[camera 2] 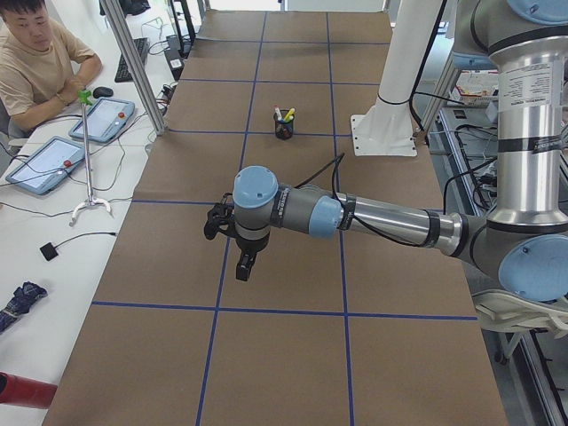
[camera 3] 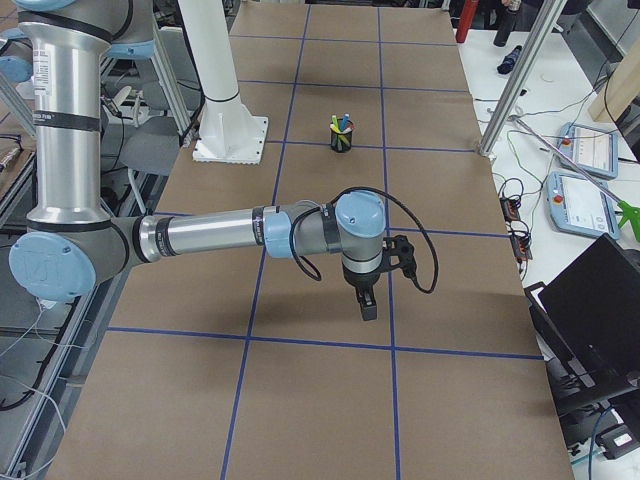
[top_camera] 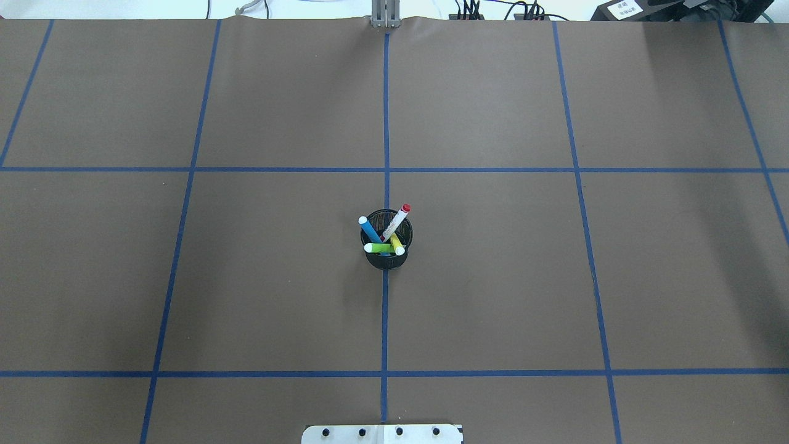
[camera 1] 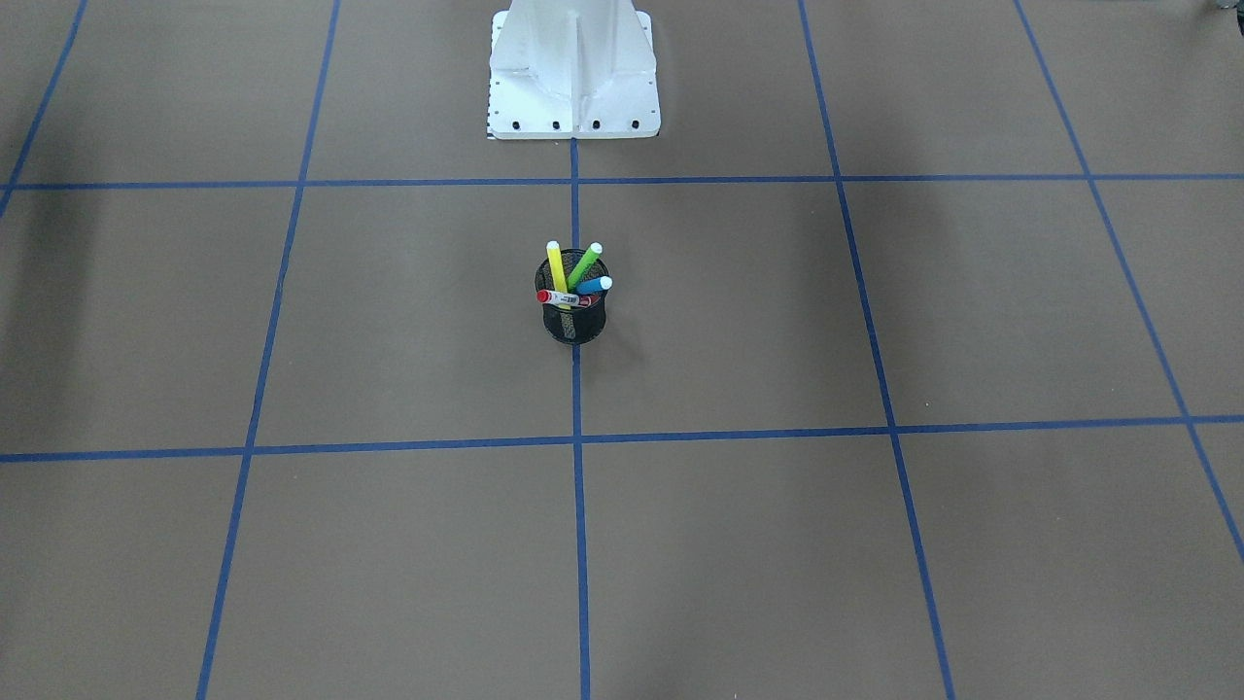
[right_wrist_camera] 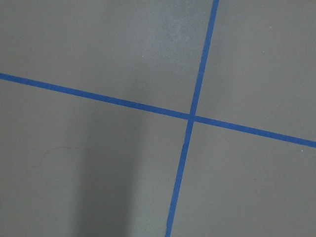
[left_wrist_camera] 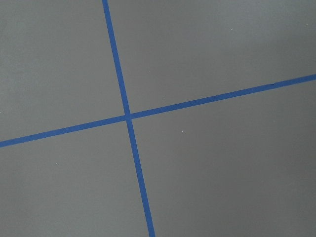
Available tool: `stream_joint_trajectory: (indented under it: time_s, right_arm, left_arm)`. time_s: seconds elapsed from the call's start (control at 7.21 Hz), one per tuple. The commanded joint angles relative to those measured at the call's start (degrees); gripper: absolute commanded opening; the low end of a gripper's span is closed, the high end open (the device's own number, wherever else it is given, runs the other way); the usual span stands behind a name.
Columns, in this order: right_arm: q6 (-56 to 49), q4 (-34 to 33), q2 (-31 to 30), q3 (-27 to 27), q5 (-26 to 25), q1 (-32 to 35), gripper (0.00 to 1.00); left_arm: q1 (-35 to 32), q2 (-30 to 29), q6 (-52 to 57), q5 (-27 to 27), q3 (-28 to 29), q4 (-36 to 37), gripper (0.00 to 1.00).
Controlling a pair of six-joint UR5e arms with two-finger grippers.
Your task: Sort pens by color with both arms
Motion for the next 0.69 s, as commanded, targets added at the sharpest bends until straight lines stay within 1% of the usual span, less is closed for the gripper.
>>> stream_joint_trajectory:
  time_s: [0.0,0.28,0.42,0.55]
  right_arm:
    - [0.3,5.5,-0.5,-0.5,-0.1,0.0,1.0]
    - [0.4,9.1,0.1,-0.3,-0.1,0.0,1.0]
    - [0.4,10.3,0.4,0.2,-0.1,0.0,1.0]
    - [0.4,13.1,0.4,-0.4,0.1,0.0,1.0]
  left_arm:
    - [0.0,0.0,0.1,-0.1,-0.4,-0.2,1.0]
    - [0.0,-0.1,0.0,0.3,-0.5,0.1,1.0]
    - [0.0,-0.2,0.0,0.1,-1.7,0.0,1.0]
    - [0.0,-0.2,-0.1,0.3,-4.4,0.0,1.0]
